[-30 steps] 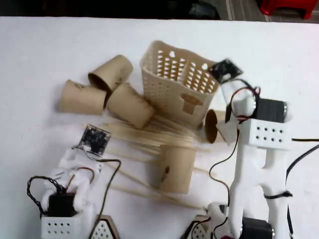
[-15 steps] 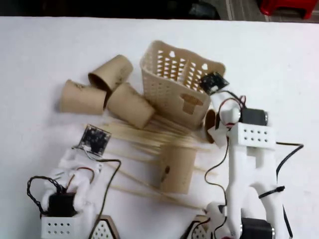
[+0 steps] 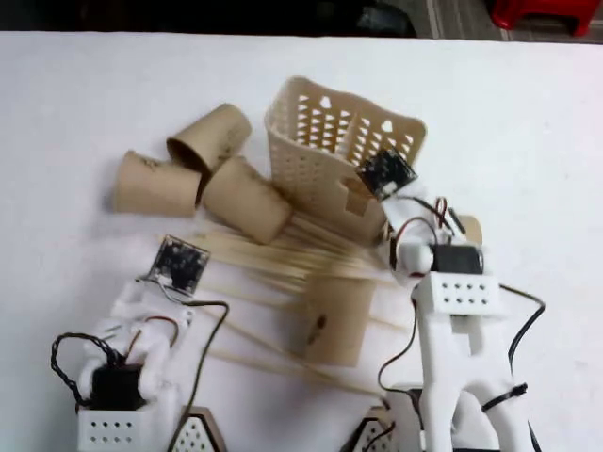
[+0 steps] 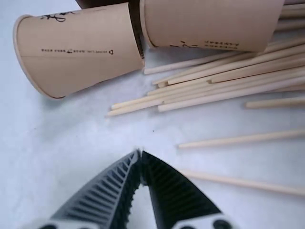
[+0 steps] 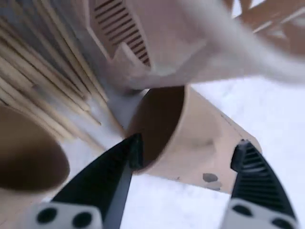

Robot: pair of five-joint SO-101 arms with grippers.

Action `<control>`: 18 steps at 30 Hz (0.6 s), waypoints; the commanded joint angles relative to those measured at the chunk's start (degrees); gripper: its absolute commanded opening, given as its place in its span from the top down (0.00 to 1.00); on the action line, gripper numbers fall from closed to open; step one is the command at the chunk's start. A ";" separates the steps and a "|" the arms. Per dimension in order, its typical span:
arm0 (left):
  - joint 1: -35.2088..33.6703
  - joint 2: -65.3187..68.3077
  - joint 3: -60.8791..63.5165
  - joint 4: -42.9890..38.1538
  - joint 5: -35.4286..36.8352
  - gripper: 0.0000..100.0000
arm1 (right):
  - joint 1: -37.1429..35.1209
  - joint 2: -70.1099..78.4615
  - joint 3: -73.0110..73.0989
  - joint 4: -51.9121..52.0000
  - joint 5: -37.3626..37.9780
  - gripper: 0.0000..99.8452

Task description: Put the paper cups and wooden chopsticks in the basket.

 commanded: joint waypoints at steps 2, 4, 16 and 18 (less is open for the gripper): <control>-0.31 -0.48 -0.26 -1.05 -0.62 0.97 | 2.86 -1.80 3.96 -10.15 1.93 0.70; -0.31 -0.48 -0.26 -1.05 -0.62 0.97 | 3.47 -1.80 5.19 -11.12 4.48 0.70; -0.31 -0.48 -0.26 -0.97 -0.62 0.97 | 13.05 -2.42 5.80 -17.98 11.69 0.94; -0.31 -0.48 -0.26 -0.97 -0.62 0.97 | 14.81 -2.59 4.22 -17.80 11.69 0.97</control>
